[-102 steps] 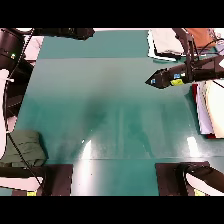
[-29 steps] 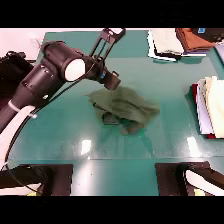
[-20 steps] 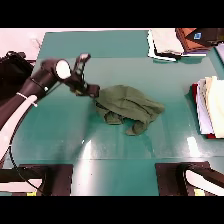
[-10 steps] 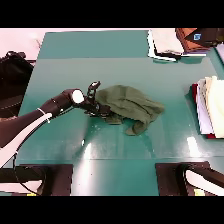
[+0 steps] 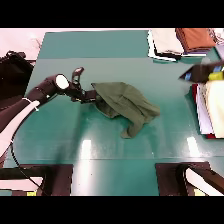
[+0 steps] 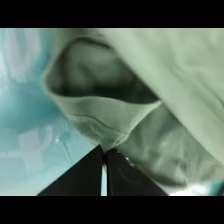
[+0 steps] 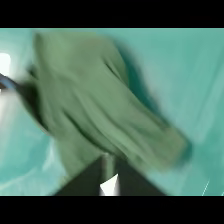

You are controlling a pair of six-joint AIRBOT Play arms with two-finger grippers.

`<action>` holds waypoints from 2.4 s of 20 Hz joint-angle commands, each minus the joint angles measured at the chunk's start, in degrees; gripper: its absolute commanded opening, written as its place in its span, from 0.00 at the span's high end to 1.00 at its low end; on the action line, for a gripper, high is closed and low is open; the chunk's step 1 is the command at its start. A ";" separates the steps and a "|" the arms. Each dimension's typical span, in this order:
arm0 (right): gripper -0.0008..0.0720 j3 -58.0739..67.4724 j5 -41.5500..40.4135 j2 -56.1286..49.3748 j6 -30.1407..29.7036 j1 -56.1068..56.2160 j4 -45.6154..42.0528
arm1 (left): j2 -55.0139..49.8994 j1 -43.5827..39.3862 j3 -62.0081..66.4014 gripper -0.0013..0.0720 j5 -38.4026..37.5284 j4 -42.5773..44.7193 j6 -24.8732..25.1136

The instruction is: Fold the shirts.

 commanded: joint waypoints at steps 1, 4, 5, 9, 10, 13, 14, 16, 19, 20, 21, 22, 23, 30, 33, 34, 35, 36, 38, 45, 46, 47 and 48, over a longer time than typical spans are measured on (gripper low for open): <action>0.27 -20.63 -4.96 1.97 -1.42 -4.00 0.42 | -0.02 4.48 1.16 0.95 -1.25 1.51 0.13; 0.27 -32.85 -11.87 -2.25 -5.22 -1.49 4.66 | -0.02 4.55 1.16 0.95 -0.79 1.81 0.57; 0.27 -34.64 -14.80 -4.57 -6.54 0.24 7.39 | -0.02 4.55 1.16 0.95 -0.55 1.81 0.52; 0.27 -33.92 -23.74 -13.46 -11.04 8.02 16.83 | -0.02 4.55 1.16 0.95 -0.63 1.86 0.52; 0.30 -32.37 -25.24 -15.54 -11.02 9.51 16.68 | -0.02 4.55 1.16 0.95 -0.63 1.86 0.52; 0.53 -27.89 -27.28 -19.34 -11.04 11.39 16.55 | -0.02 4.55 1.16 0.95 -0.63 1.86 0.50; 0.74 -26.67 -27.41 -19.58 -11.04 11.37 16.33 | -0.02 4.55 1.18 0.95 -0.46 1.92 0.50; 0.96 -23.71 -27.43 -18.58 -11.37 10.97 14.67 | 0.68 4.55 1.20 0.95 1.07 3.52 0.44; 0.96 -17.75 -25.79 -13.05 -11.37 8.50 9.68 | 4.79 4.68 3.21 0.95 3.78 9.60 -0.02; 0.96 -15.45 -24.81 -10.64 -11.37 7.45 8.17 | 6.80 5.18 4.81 0.95 3.98 11.85 0.00; 0.96 -12.83 -23.74 -7.80 -11.37 5.92 6.99 | 8.87 6.12 6.58 0.95 3.85 13.22 0.00; 0.96 -10.43 -22.77 -5.29 -11.37 4.46 6.40 | 11.34 7.37 8.52 0.95 3.87 14.21 0.02; 0.96 -7.67 -21.57 -2.56 -11.37 2.89 5.55 | 13.70 8.50 10.36 0.95 3.91 14.67 0.04; 0.96 9.60 -12.96 12.50 -11.39 -8.70 5.55 | 32.63 10.86 21.09 0.95 3.74 19.67 0.92; 0.96 16.17 -8.87 16.39 -11.26 -14.36 5.55 | 40.59 10.86 25.46 0.95 3.28 19.61 2.05; 0.96 18.29 -7.13 17.09 -10.64 -16.72 5.55 | 42.80 10.86 26.73 0.95 3.39 19.58 2.14; 0.96 19.93 -5.77 17.53 -9.92 -18.91 5.57 | 44.72 10.86 28.02 0.95 3.48 19.58 2.58; 0.96 21.24 -4.70 17.70 -9.64 -20.98 5.64 | 46.12 10.86 29.16 0.95 3.54 19.58 3.50; 0.96 22.08 -4.33 17.16 -7.39 -22.95 5.66 | 47.01 10.86 31.04 0.95 3.17 19.69 3.54; 0.96 10.34 0.15 3.82 -2.51 -16.92 0.94 | 27.85 10.86 30.01 0.95 -12.00 16.50 7.15; 0.96 7.39 -0.22 0.92 -1.46 -13.66 -3.28 | 23.45 10.84 29.24 0.95 -13.75 14.95 8.59; 0.96 4.81 -0.68 -2.01 0.11 -10.43 -6.73 | 18.56 10.84 28.35 0.95 -14.82 13.22 9.62; 0.96 2.54 -1.51 -5.42 0.92 -7.34 -10.08 | 13.90 10.84 27.63 0.95 -14.86 12.00 9.81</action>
